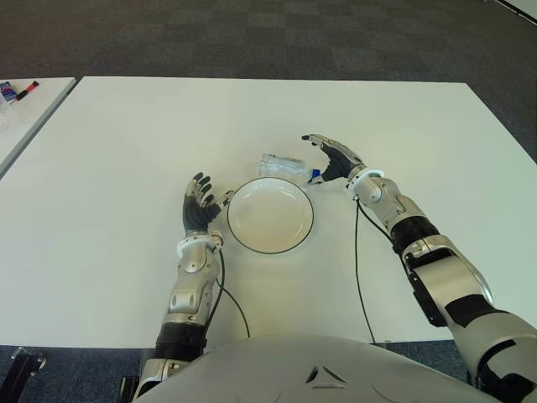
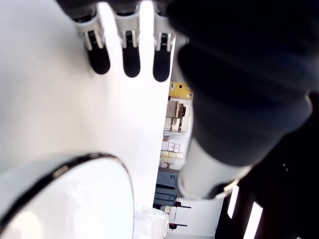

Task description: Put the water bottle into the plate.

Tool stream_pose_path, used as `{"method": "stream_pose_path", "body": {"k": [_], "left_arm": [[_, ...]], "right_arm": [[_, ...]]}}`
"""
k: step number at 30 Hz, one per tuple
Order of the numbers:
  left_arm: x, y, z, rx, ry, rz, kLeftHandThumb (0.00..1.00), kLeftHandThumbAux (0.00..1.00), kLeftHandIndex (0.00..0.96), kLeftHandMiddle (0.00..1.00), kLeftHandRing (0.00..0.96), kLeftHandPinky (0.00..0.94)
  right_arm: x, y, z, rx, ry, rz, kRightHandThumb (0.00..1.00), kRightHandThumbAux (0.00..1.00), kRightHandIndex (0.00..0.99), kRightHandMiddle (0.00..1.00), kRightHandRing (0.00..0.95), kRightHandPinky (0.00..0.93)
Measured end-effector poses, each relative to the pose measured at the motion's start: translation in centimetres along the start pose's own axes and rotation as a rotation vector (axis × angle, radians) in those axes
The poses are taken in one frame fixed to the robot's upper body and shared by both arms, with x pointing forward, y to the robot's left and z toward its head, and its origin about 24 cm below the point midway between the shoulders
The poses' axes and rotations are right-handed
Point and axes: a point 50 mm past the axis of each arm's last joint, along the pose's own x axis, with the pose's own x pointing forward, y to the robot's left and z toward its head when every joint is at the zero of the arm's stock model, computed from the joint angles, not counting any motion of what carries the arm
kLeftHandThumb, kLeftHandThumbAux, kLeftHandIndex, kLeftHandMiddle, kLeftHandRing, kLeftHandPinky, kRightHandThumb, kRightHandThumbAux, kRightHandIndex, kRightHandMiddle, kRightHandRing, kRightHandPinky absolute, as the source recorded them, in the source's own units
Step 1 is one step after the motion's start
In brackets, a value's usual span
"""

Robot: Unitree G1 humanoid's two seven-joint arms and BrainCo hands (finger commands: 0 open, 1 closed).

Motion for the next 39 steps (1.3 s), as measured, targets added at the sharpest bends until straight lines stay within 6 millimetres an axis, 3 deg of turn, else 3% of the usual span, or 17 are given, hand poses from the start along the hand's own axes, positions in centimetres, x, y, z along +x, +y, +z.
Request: {"method": "stream_pose_path", "body": {"k": [39], "left_arm": [[0.0,-0.1,0.1,0.004,0.004,-0.004,0.047,0.949,0.129,0.162,0.139,0.16]], "right_arm": [[-0.1,1.1,0.0,-0.052,0.007,0.112,0.0,0.962,0.029,0.067,0.081,0.13]]}}
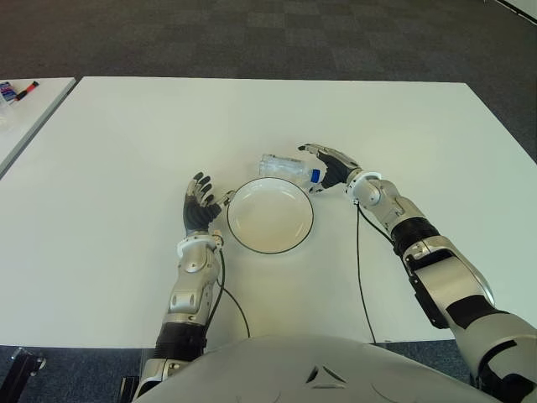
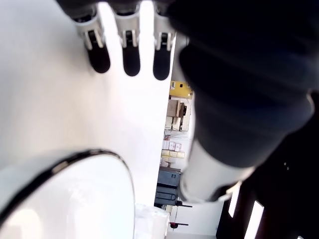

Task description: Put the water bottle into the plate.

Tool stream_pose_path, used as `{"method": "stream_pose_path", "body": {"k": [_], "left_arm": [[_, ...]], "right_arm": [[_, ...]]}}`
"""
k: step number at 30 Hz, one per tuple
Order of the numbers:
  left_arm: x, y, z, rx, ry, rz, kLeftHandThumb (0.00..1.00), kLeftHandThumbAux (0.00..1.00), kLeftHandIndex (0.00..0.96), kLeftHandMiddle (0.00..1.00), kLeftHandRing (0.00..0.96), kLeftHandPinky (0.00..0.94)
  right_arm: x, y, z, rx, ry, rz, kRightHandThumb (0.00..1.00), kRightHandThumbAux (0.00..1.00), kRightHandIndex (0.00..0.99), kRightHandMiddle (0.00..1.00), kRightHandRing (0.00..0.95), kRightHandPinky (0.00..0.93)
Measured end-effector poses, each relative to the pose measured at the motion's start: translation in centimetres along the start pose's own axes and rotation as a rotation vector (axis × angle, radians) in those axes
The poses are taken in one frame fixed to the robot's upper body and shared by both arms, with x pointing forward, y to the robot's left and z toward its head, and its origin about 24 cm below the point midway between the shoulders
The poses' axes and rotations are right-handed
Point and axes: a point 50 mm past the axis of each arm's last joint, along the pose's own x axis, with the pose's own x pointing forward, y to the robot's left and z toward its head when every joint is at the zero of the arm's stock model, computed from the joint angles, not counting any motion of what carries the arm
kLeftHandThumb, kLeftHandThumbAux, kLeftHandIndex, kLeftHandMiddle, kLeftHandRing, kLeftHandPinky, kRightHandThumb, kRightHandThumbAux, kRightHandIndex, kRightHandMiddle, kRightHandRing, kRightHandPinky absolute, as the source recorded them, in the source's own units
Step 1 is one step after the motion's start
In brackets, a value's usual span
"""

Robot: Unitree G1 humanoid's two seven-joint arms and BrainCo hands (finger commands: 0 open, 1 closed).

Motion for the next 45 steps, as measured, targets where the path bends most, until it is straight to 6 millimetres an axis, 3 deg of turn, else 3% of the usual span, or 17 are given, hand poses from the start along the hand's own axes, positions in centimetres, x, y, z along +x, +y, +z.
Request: {"method": "stream_pose_path", "body": {"k": [45], "left_arm": [[-0.02,-0.13,0.06,0.002,-0.001,-0.005,0.037,0.937,0.129,0.16,0.142,0.164]], "right_arm": [[0.02,0.01,-0.05,0.0,0.011,0.001,0.0,0.998,0.0,0.054,0.063,0.105]]}}
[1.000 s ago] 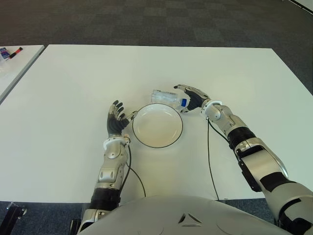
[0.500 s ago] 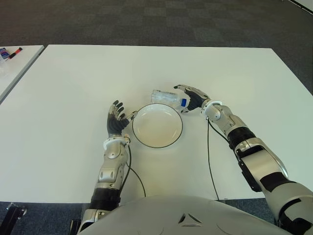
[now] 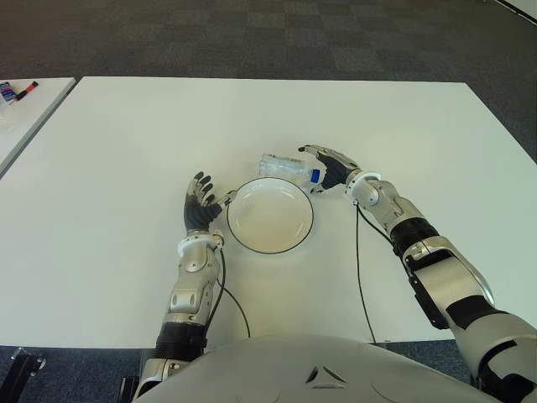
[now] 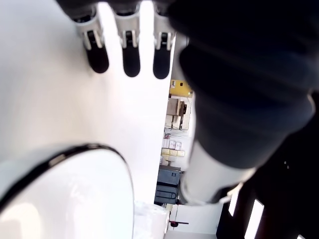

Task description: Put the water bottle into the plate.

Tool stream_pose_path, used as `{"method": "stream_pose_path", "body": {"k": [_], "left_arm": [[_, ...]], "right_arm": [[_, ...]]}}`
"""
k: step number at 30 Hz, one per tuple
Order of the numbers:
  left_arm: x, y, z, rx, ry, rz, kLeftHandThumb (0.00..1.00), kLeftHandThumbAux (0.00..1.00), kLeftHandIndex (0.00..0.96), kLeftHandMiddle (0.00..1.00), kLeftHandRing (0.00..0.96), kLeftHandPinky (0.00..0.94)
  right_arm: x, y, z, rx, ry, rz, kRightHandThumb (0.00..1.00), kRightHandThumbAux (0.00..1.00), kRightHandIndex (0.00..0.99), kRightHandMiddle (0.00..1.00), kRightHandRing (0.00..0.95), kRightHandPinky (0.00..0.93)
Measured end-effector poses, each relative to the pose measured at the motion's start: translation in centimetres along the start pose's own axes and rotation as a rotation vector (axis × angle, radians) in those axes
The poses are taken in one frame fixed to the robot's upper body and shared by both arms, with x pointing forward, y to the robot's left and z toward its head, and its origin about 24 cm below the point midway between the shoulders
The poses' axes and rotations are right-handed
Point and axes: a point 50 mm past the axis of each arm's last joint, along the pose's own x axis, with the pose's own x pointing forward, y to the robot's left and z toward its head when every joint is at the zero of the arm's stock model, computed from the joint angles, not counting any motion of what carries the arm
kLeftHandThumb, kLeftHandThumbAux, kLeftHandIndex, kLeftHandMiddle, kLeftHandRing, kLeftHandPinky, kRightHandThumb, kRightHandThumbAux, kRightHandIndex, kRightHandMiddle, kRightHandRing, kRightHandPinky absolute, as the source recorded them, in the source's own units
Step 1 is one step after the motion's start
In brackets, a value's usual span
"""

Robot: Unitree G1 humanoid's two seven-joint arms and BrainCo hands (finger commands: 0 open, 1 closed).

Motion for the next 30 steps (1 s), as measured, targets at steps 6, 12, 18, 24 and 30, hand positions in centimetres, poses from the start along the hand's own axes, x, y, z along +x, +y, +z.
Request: {"method": "stream_pose_path", "body": {"k": [6,12,18,24,30], "left_arm": [[0.0,0.0,0.0,0.004,-0.001,-0.002,0.04,0.939,0.136,0.166,0.149,0.171],[0.0,-0.1,0.0,0.006,-0.004,-0.002,0.048,0.933,0.14,0.166,0.151,0.17],[0.0,-0.1,0.0,0.005,-0.007,-0.003,0.057,0.928,0.141,0.164,0.149,0.168],[0.0,-0.1,0.0,0.005,-0.007,-0.003,0.07,0.932,0.144,0.165,0.149,0.172],[0.0,-0.1,0.0,0.004,-0.007,-0.003,0.08,0.933,0.143,0.165,0.149,0.171]], "right_arm": [[0.0,0.0,0.1,0.0,-0.002,0.004,0.0,0.998,0.0,0.037,0.044,0.095],[0.2,0.2,0.3,0.0,-0.008,0.007,0.0,0.998,0.0,0.02,0.026,0.074],[0.4,0.8,0.7,-0.002,-0.017,0.014,0.0,0.998,0.0,0.019,0.025,0.093],[0.8,1.4,1.0,0.003,-0.014,0.033,0.0,0.98,0.015,0.036,0.045,0.114],[1.2,1.6,1.3,-0.008,-0.018,0.029,0.0,0.98,0.038,0.068,0.067,0.082]]}}
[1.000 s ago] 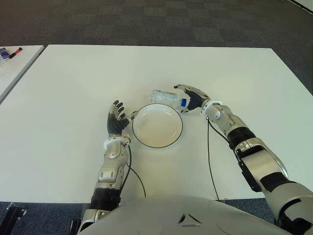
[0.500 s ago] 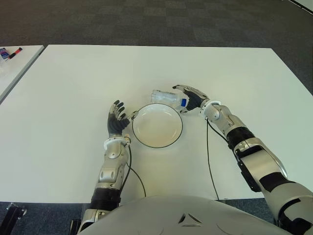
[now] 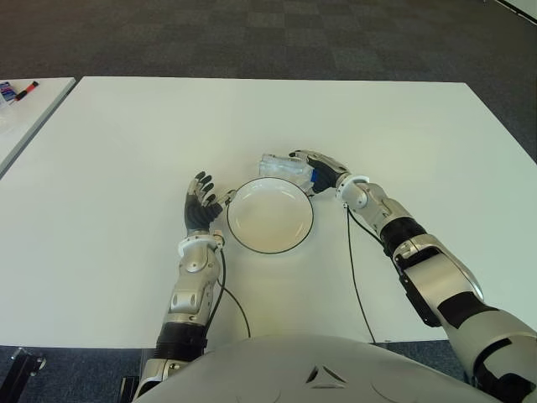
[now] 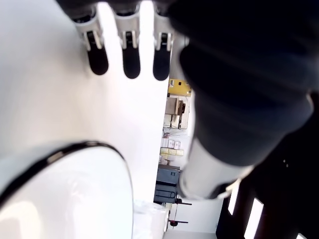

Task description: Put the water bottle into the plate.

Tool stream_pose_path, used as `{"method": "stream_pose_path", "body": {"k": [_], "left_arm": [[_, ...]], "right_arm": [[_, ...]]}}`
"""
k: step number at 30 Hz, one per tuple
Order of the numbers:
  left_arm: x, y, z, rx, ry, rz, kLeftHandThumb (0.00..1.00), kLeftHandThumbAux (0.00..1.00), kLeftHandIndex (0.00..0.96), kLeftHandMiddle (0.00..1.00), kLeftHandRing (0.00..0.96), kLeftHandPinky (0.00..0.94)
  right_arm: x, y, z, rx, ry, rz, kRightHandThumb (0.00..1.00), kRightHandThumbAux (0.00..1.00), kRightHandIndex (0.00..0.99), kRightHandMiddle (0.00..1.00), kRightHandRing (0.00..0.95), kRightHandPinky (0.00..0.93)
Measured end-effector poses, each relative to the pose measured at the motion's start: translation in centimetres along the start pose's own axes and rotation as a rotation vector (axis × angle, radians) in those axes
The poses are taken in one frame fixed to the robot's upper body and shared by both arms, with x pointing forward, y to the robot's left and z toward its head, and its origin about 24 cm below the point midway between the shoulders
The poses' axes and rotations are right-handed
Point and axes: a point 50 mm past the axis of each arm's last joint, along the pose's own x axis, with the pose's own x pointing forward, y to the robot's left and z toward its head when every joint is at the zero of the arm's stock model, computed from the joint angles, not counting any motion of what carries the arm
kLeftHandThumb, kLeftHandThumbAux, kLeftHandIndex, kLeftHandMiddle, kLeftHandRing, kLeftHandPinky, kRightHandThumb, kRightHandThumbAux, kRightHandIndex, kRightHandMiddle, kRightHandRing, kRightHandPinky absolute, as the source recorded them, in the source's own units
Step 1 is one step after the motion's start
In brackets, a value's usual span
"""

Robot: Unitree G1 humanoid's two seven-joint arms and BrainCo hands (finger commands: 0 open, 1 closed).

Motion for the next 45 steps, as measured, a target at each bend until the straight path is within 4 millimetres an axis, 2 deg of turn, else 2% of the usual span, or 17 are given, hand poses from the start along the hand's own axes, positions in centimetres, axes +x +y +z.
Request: {"method": "stream_pose_path", "body": {"k": [9,24,36,41,45], "left_arm": [[0.0,0.01,-0.11,0.001,0.003,0.0,0.075,0.924,0.141,0.16,0.142,0.16],[-0.01,-0.04,-0.16,0.002,0.004,-0.002,0.05,0.906,0.134,0.155,0.138,0.16],[-0.01,-0.03,-0.12,0.0,0.0,-0.001,0.056,0.913,0.135,0.152,0.138,0.162],[-0.01,-0.03,-0.12,0.0,-0.001,-0.001,0.06,0.914,0.136,0.154,0.138,0.162],[-0.01,-0.03,-0.11,0.0,-0.001,-0.001,0.061,0.914,0.136,0.154,0.138,0.163]], "right_arm": [[0.5,-0.26,0.69,-0.088,-0.037,-0.034,0.0,0.991,0.059,0.1,0.08,0.016],[0.73,-0.13,0.76,-0.136,-0.039,-0.045,0.0,0.958,0.042,0.069,0.054,0.061],[0.72,-0.1,0.74,-0.129,-0.041,-0.053,0.001,0.987,0.057,0.118,0.088,0.059],[0.73,-0.11,0.77,-0.127,-0.043,-0.067,0.17,0.997,0.075,0.19,0.126,0.031],[0.74,-0.15,0.87,-0.124,-0.05,-0.083,0.248,0.998,0.081,0.219,0.141,0.019]]}}
